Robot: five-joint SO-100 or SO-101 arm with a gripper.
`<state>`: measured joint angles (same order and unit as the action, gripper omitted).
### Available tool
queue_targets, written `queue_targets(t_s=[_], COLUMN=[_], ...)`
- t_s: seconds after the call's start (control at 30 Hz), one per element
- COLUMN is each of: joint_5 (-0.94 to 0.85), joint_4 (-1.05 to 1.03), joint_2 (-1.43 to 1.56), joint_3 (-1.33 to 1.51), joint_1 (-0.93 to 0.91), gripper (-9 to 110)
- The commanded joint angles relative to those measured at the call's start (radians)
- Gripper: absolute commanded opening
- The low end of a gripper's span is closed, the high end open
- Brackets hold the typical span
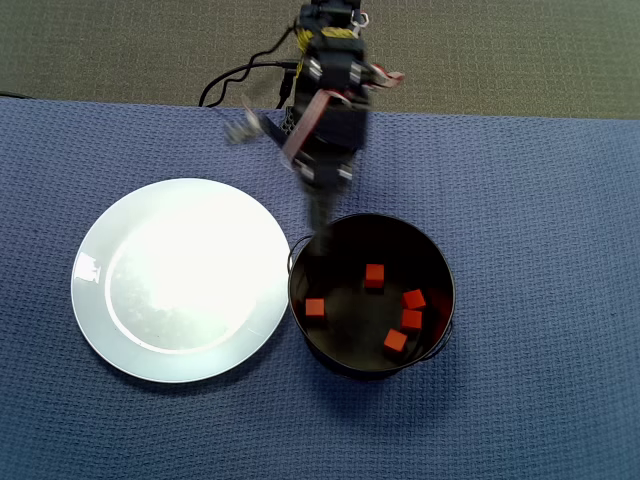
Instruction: Pick up the red cubes from the white plate and place them in the black recipient
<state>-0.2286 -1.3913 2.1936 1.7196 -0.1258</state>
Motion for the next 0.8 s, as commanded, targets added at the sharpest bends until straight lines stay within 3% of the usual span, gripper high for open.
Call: queue_targets(t_s=[0.0,0.13,0.43,0.77], joint_5=[-0.054,-0.066,-0.13,-0.063], joint_4=[0.083,0.21,0.293,0.249], joint_2=[0.221,0.339,0.488,0.693], joint_3=[0.187,0.42,0.827,1.052], joint_1=[-0.152,-0.175,-0.117,0.055], gripper=[24,20,20,18])
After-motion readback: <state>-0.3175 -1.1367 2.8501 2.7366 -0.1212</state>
